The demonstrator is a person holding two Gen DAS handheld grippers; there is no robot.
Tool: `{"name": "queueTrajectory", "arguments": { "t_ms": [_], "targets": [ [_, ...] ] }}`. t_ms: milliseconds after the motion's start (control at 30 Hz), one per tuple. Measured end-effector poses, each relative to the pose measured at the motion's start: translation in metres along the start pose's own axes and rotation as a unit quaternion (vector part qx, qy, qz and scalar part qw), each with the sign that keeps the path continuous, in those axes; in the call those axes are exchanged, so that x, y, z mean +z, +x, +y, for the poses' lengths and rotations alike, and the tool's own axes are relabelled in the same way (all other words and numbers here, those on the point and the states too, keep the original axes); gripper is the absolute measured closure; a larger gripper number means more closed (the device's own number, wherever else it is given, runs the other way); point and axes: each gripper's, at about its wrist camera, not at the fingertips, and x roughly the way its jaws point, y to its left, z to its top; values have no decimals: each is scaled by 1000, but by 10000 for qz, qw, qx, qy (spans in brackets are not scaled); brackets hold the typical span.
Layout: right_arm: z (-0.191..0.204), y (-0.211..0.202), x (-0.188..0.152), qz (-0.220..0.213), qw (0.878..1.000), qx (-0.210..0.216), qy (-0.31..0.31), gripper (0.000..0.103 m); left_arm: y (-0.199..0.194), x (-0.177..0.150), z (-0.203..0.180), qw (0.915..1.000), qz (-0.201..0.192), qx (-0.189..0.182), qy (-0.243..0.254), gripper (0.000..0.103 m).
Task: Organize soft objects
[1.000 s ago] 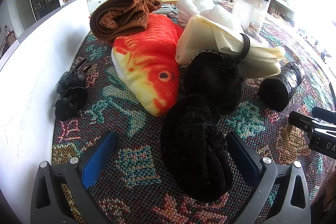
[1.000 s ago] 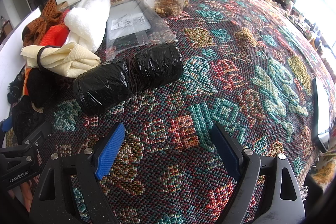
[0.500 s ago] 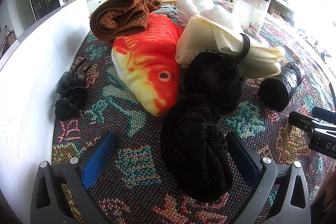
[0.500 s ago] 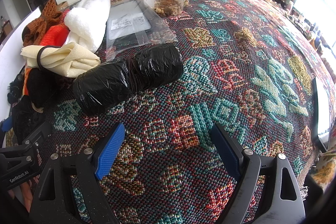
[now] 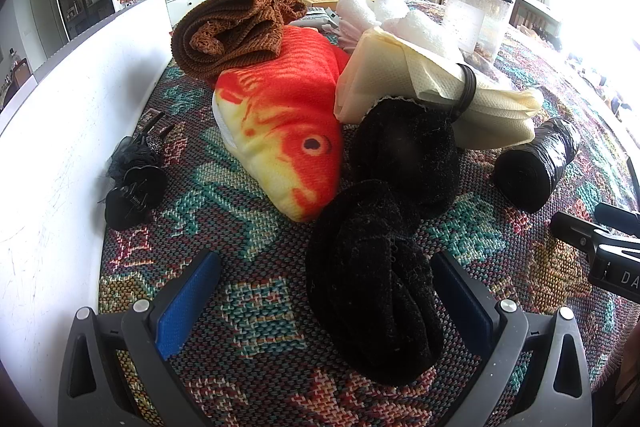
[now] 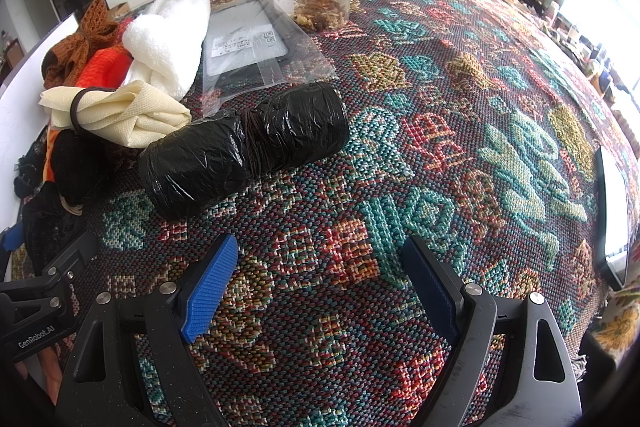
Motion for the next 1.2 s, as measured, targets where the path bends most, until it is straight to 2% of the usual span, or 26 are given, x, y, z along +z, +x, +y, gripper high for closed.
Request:
{"name": "queueTrajectory", "arguments": {
  "t_ms": [700, 800, 933, 1000, 1133, 1200],
  "targets": [
    [-3, -1, 2, -8, 9999, 91, 72, 16, -1, 1, 2, 10000, 3, 1, -3, 0],
    [-21, -9, 3, -191, 9970, 505, 547, 17, -1, 2, 3, 10000, 62, -6, 30, 0],
    [-55, -14, 1, -371, 9818, 1218, 1408, 17, -12, -2, 10, 9995, 194, -223, -133, 0],
    [-57, -11, 5, -236, 9752, 1566, 1545, 17, -23, -5, 14, 9985, 150, -474, -246, 0],
    [-41, 3, 20, 36, 9637, 2091, 1660, 16, -44, -8, 19, 9982, -24, -525, -274, 0],
    [-38, 13, 31, 127, 9487, 2382, 2074, 16, -53, -7, 21, 9979, -76, -577, -292, 0]
  ]
}}
